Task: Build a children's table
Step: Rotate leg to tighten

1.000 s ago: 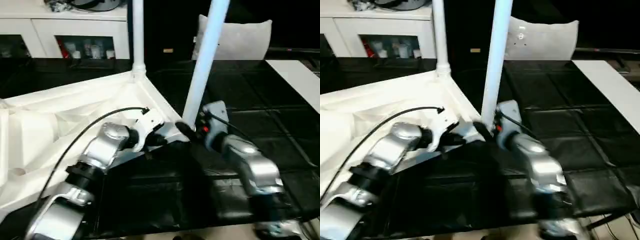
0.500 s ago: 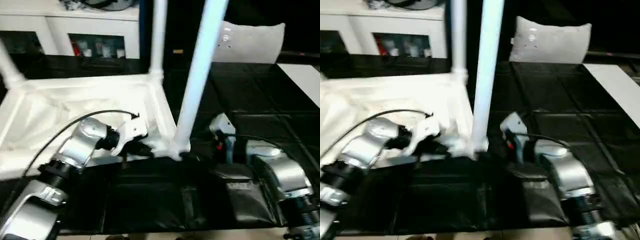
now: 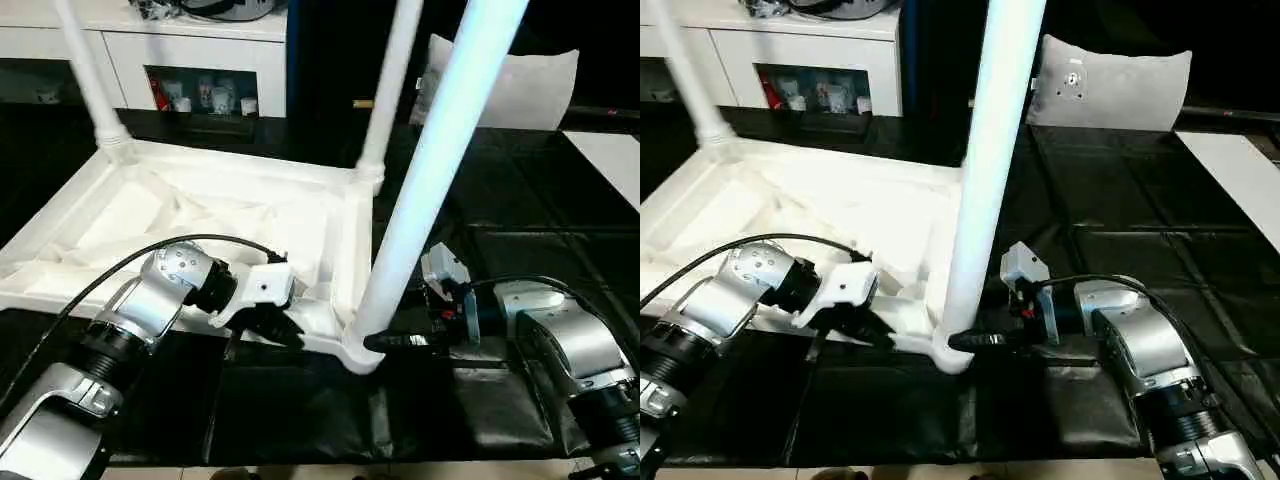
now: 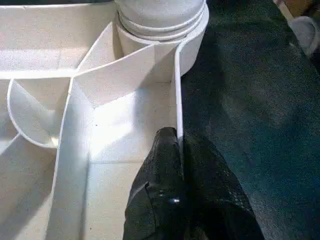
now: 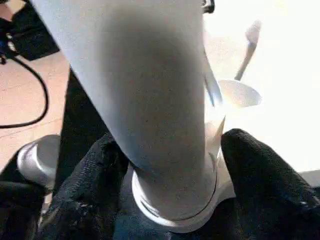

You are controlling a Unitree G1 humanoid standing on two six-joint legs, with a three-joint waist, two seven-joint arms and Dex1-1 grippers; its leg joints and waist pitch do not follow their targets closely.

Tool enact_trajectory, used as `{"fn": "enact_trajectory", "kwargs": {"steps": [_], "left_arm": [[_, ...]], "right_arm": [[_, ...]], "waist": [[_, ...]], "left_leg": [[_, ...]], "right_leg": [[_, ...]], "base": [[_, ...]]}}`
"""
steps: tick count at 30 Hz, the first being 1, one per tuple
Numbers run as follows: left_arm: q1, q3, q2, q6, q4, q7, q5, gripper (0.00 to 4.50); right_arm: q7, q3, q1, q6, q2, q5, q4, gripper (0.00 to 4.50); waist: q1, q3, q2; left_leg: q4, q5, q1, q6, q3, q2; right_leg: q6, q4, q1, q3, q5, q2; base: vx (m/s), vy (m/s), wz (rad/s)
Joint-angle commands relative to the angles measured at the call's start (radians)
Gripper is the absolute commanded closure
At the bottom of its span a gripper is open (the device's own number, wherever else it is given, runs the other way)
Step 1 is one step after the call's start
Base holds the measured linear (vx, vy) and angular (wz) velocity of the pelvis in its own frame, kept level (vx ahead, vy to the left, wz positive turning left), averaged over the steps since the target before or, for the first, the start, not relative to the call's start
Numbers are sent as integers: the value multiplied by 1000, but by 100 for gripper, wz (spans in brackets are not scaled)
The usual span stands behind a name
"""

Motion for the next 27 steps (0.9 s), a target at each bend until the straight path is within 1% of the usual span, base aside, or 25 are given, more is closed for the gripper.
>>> {"fn": "enact_trajectory", "kwargs": {"steps": [1, 3, 4, 6, 8, 10, 11, 12, 15, 16, 18, 20, 21, 22, 23, 24, 25, 26, 27], "left_arm": [[-12, -4, -1, -37, -45, -30, -7, 450], [-13, -3, -1, -42, -42, -28, -5, 450], [-13, -2, -1, -44, -40, -27, -4, 450], [-12, -3, 1, -46, -40, -28, -5, 450], [-12, -3, 2, -46, -40, -26, -7, 450], [-11, -3, 3, -47, -40, -25, -9, 450], [-10, -3, 3, -46, -41, -25, -9, 450], [-9, -3, 2, -46, -41, -24, -9, 450], [-5, 1, -4, -33, -46, -18, -16, 450], [-2, 3, -8, -22, -50, -13, -18, 450], [2, 8, -16, 12, -59, 6, -20, 450], [4, 20, -33, 74, -71, 46, -23, 450], [5, 25, -40, 98, -75, 60, -26, 450], [6, 34, -55, 144, -87, 81, -36, 450], [4, 41, -73, 196, -99, 112, -38, 450], [3, 42, -76, 204, -101, 117, -39, 450], [-1, 49, -98, 259, -112, 152, -40, 450], [-13, 62, -142, 329, -115, 222, -35, 450], [-14, 63, -146, 333, -115, 228, -34, 450]], "right_arm": [[29, 18, -16, -3, -21, 18, 0, 165], [36, 20, -15, -4, -26, 18, -1, 189], [40, 20, -13, -4, -28, 17, -2, 200], [48, 20, -8, -1, -31, 17, -6, 212], [53, 21, -4, 2, -32, 18, -11, 233], [54, 23, -1, 5, -31, 18, -14, 241], [54, 23, 0, 6, -30, 18, -16, 246], [52, 25, 1, 6, -29, 21, -17, 249], [45, 27, 9, 23, -23, 35, -26, 253], [41, 26, 13, 30, -20, 39, -33, 254], [22, 21, 26, 55, -10, 52, -54, 255], [-27, 6, 40, 97, 16, 70, -88, 255], [-45, 1, 44, 110, 25, 75, -99, 255], [-98, -2, 44, 138, 48, 68, -112, 255], [-169, -7, 41, 172, 81, 52, -116, 255], [-180, -8, 40, 177, 86, 50, -117, 255], [-257, -15, 36, 210, 124, 33, -118, 255], [-371, -35, 27, 247, 190, 14, -110, 255], [-379, -36, 26, 250, 195, 13, -110, 255]], "waist": [[-2, -69, -2], [-2, -69, -1], [-2, -70, -3], [-1, -71, -2], [-1, -71, -2], [0, -71, -2], [0, -71, 0], [0, -72, -3], [1, -72, -1], [2, -73, -3], [3, -74, -1], [2, -73, 0], [1, -72, -2], [-2, -69, 0], [-5, -67, -2], [-8, -65, -3], [-11, -64, -3], [-16, -62, -8], [-24, -61, -8]], "left_leg": [[-68, -195, 19, 34, -12, 55], [-68, -197, 20, 34, -12, 55], [-67, -193, 19, 34, -12, 55], [-66, -188, 19, 34, -11, 54], [-66, -183, 19, 35, -11, 54], [-66, -186, 19, 34, -11, 55], [-66, -189, 19, 32, -11, 54], [-66, -186, 20, 32, -11, 54], [-66, -183, 20, 33, -11, 54], [-65, -180, 20, 33, -11, 54], [-66, -174, 21, 32, -11, 56], [-66, -174, 21, 30, -11, 55], [-67, -182, 20, 28, -11, 53], [-68, -206, 21, 19, -13, 52], [-69, -219, 22, 13, -12, 51], [-69, -227, 23, 5, -13, 50], [-69, -246, 23, -8, -17, 48], [-72, -247, 22, -17, -17, 47], [-72, -260, 20, -29, -21, 44]], "right_leg": [[-216, -73, 48, 46, -251, -81], [-215, -73, 48, 45, -255, -81], [-215, -73, 48, 46, -251, -80], [-214, -72, 49, 46, -249, -81], [-217, -71, 48, 45, -243, -80], [-217, -71, 48, 45, -244, -80], [-216, -72, 48, 45, -248, -80], [-216, -71, 49, 45, -247, -80], [-218, -70, 48, 45, -241, -80], [-219, -70, 49, 45, -235, -80], [-222, -68, 50, 45, -223, -80], [-223, -67, 49, 46, -220, -79], [-218, -70, 49, 45, -240, -79], [-208, -75, 47, 44, -290, -80], [-200, -79, 46, 45, -320, -79], [-195, -79, 45, 45, -345, -78], [-174, -85, 43, 44, -412, -81], [-165, -85, 42, 43, -433, -80], [-143, -91, 41, 40, -490, -81]], "base": [[0, 0, 0], [0, 0, 0], [0, 0, 0], [0, 0, 0], [0, 0, 0], [0, 0, 0], [0, 0, 0], [0, 0, 0], [0, 0, 0], [0, 0, 0], [0, 0, 0], [0, 0, 0], [0, 0, 0], [0, 0, 0], [0, 0, 0], [0, 0, 0], [0, 0, 0], [0, 0, 0], [0, 0, 0]]}}
